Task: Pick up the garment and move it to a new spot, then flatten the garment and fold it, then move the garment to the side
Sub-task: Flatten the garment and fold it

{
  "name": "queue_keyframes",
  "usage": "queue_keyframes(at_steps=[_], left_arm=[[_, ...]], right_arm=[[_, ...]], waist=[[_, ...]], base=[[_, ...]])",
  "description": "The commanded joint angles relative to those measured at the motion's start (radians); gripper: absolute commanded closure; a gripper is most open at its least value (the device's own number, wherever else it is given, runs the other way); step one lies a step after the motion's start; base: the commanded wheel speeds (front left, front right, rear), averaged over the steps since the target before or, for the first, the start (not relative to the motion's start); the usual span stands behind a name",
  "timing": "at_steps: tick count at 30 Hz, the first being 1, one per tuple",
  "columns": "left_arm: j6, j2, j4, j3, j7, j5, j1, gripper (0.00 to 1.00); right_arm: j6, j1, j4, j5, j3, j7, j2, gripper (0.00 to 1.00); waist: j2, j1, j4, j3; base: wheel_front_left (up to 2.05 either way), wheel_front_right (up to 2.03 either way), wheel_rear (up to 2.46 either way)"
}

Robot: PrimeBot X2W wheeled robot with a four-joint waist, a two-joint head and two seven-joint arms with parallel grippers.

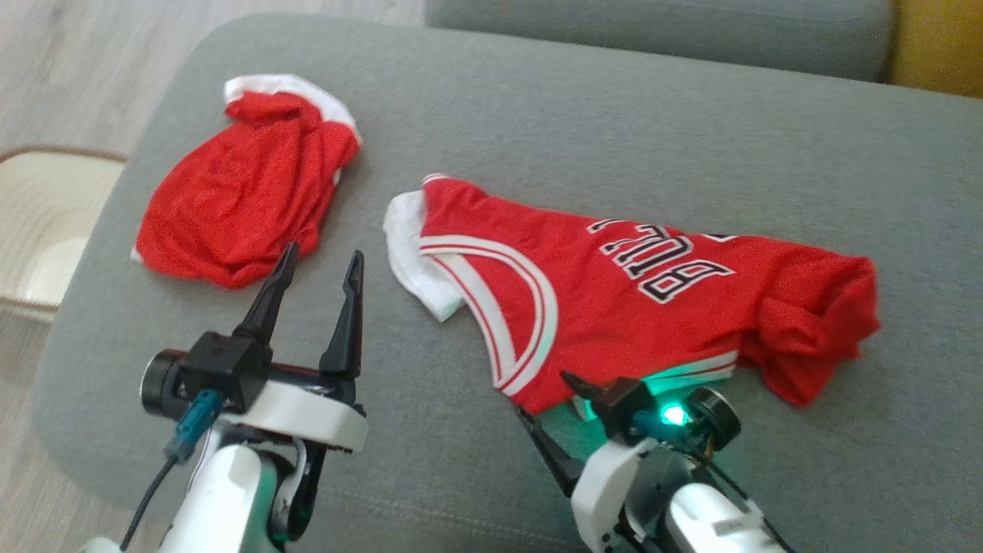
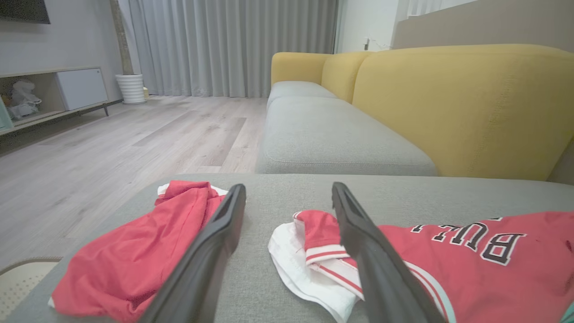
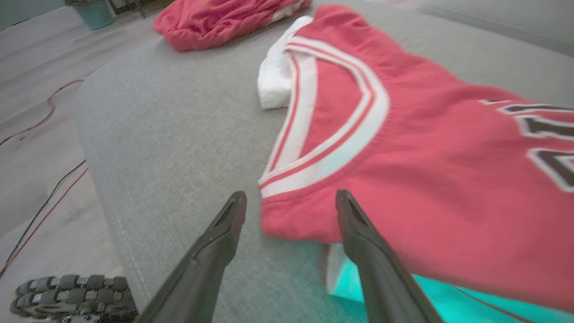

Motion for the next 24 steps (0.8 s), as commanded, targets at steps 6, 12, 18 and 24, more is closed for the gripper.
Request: queue_keyframes(at_steps=[6,12,18,24], left_arm=[[-0.021,-0.021,-0.030,0.059,-0.012,0.024,-0.071,0.00],[-0.032,-0.039,-0.029,0.082,-0.012,0.039,-0.068,0.00],[-0.041,-0.046,-0.035,0.105,-0.012,0.055,-0.052,0.00],[-0.052,-0.053,-0.038,0.116,-0.012,0.068,-0.047,0.00]], right_arm=[[0.008,-0.108,0.124,-0.048,0.083,0.113,-0.002,0.00],[0.008,-0.137,0.155,-0.003,0.084,0.146,-0.002,1.00],[0.008,-0.135,0.045,0.038,0.023,0.083,-0.001,1.00],[0.008,-0.090,-0.134,0.074,-0.142,0.037,0.001,1.00]], waist=[[0.0000,0.0000,0.070,0.046],[0.0000,0.0000,0.070,0.041],[0.0000,0.0000,0.024,0.028],[0.0000,0.0000,-0.035,0.018]], base=[[0.00,0.00,0.00],[0.00,0.00,0.00],[0.00,0.00,0.00],[0.00,0.00,0.00]])
